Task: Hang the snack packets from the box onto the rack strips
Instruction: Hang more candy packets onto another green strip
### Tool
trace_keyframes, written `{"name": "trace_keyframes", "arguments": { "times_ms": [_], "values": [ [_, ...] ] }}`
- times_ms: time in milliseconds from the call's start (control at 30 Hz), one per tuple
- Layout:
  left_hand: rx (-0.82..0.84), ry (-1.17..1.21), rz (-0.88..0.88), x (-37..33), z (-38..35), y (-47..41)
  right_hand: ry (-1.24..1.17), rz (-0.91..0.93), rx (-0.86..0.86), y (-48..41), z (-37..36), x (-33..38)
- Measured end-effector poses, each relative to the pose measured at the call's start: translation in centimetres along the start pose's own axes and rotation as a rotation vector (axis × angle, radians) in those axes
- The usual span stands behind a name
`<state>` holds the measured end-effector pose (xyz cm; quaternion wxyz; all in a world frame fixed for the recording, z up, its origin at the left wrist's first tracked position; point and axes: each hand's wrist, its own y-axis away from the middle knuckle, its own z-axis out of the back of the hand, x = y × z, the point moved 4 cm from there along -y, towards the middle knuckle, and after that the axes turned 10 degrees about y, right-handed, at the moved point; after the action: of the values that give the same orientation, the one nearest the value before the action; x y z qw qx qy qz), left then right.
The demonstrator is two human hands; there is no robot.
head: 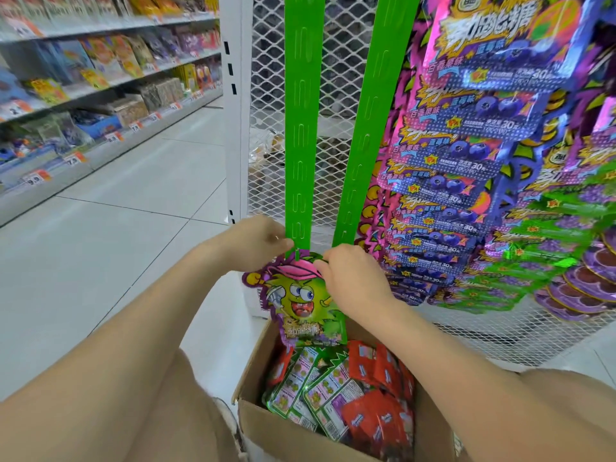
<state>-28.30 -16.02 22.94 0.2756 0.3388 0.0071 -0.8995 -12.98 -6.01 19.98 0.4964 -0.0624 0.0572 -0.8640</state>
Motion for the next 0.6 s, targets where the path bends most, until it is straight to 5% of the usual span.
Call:
{"name": "trace_keyframes", "arguments": {
  "times_ms": [267, 500, 600],
  "values": [
    [-0.360, -0.476, 0.032, -0.8, -3.0, 0.9, 0.175, -0.063, 0.161, 1.1, 2.1, -2.5],
    [0.316, -0.392, 0.091, 2.2, -17.3, -1.1, 0.226, 0.224, 0.601, 3.8, -2.1, -5.2],
    [0.425, -0.323, 0.159, 6.9, -24.0, -1.5, 0.341, 0.291, 0.664, 4.8, -4.7, -7.3]
  ]
}}
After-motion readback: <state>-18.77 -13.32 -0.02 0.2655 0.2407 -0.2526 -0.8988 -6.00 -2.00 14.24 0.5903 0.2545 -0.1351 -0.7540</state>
